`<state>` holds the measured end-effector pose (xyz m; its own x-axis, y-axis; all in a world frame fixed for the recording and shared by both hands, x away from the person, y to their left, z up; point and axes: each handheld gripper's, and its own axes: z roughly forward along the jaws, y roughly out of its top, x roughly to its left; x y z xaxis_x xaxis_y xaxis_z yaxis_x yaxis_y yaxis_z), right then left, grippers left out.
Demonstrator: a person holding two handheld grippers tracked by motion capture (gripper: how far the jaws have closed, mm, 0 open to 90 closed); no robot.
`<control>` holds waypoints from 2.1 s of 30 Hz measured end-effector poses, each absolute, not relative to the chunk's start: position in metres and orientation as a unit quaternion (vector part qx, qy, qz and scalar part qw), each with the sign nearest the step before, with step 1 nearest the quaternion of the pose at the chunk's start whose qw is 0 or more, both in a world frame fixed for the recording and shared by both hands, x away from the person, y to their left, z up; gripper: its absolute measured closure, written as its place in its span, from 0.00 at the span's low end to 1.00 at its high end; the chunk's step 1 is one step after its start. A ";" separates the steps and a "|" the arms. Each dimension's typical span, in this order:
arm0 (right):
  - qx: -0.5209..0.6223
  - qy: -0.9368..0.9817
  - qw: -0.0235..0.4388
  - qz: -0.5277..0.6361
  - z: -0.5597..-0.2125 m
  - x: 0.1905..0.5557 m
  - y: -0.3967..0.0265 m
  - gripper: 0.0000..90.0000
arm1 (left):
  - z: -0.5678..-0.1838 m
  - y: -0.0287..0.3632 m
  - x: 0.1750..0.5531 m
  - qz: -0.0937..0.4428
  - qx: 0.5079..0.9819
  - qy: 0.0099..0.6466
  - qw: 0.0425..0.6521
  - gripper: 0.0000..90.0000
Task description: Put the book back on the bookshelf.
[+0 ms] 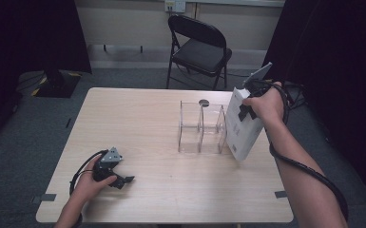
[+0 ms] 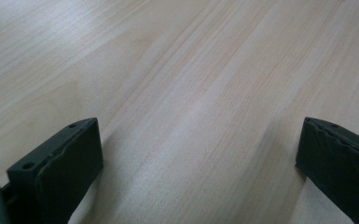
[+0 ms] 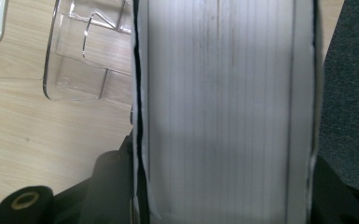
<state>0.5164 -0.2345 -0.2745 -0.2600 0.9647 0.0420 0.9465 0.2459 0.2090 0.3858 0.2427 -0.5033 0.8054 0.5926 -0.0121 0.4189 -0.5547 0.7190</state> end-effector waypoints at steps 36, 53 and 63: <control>0.629 0.768 0.059 0.101 -0.278 0.532 -0.230 0.59 | -0.503 0.243 0.386 0.116 0.874 0.290 0.373 0.00; 0.633 0.765 0.059 0.102 -0.288 0.539 -0.229 0.59 | -0.503 0.243 0.386 0.117 0.874 0.290 0.373 0.00; 0.635 0.764 0.061 0.097 -0.295 0.543 -0.226 0.59 | -0.503 0.243 0.386 0.118 0.874 0.288 0.372 0.00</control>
